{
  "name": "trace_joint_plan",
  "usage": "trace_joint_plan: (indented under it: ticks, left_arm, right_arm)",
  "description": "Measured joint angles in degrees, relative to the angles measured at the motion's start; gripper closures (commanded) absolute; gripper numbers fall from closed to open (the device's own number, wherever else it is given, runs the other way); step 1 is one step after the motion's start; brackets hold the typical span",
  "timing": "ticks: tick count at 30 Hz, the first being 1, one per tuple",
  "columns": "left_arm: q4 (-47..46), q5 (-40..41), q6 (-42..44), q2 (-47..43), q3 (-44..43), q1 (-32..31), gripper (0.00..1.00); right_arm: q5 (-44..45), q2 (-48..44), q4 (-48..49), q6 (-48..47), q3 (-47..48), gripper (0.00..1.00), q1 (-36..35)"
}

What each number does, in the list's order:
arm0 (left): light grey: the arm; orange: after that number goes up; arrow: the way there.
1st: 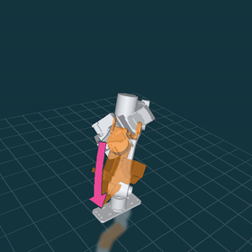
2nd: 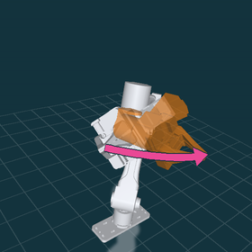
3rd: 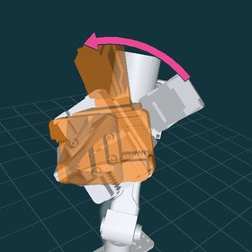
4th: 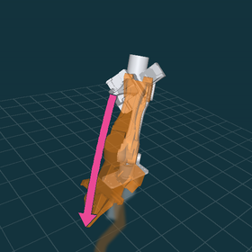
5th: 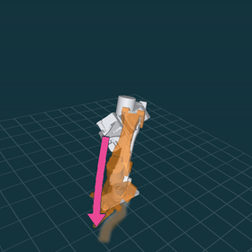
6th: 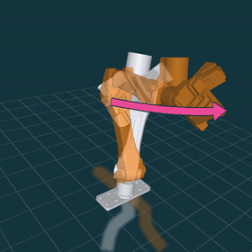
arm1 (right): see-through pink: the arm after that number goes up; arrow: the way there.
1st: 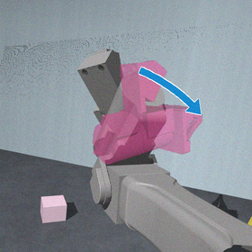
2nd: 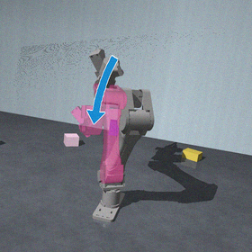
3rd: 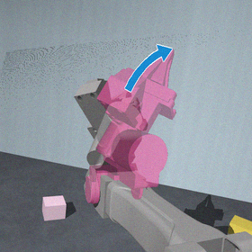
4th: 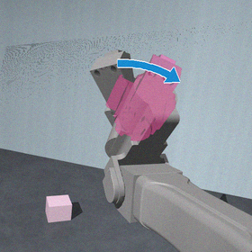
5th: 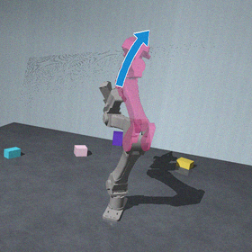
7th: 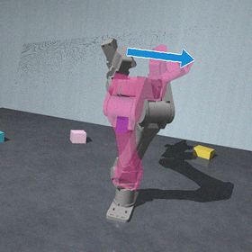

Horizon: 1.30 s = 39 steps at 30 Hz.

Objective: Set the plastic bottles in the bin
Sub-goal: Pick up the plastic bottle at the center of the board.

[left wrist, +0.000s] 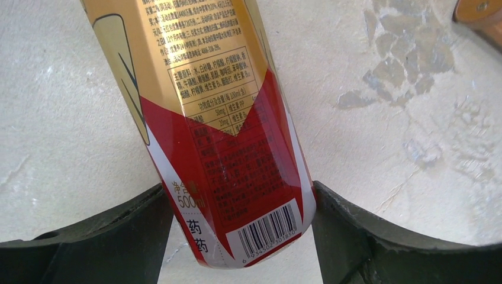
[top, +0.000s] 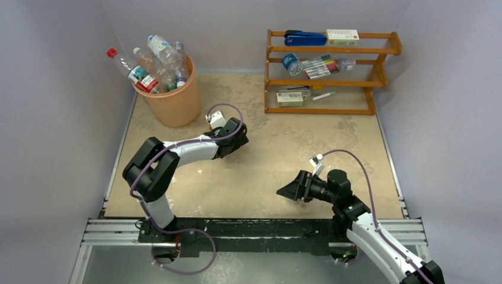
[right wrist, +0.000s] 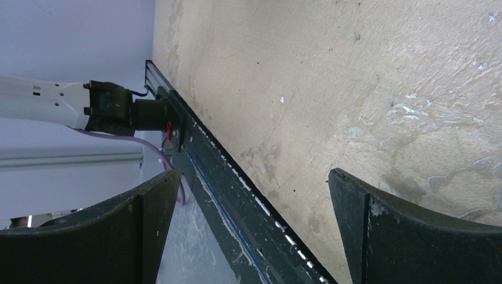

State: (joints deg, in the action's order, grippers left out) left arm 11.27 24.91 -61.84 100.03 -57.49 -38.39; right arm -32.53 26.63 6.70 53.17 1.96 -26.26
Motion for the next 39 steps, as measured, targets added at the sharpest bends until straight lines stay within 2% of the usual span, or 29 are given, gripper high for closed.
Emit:
trace_joint_plan:
  ticks: [5,14,22,30,39]
  left_arm:
    - [1.51,-1.44,7.69,-0.98,-0.15,-0.46,0.48]
    - [11.47,-4.83,16.11,-7.67,-1.95,-0.76,0.48]
    - [16.70,-8.48,18.43,-15.17,-10.86,-0.72,0.48]
    - [21.49,-11.76,19.06,-17.88,-19.76,0.28,0.48]
    - [27.19,-14.47,19.61,-21.00,-33.07,8.74,0.44]
  right_arm:
    - [0.00,0.39,0.20,0.07,-0.07,0.01,0.00]
    - [0.00,2.19,1.42,0.22,-0.11,0.01,0.00]
    - [-0.02,4.11,3.26,0.22,-0.11,0.01,0.00]
    - [-0.02,3.56,3.43,0.22,-0.13,0.01,0.00]
    - [-0.04,1.33,3.06,0.24,-0.61,0.01,0.00]
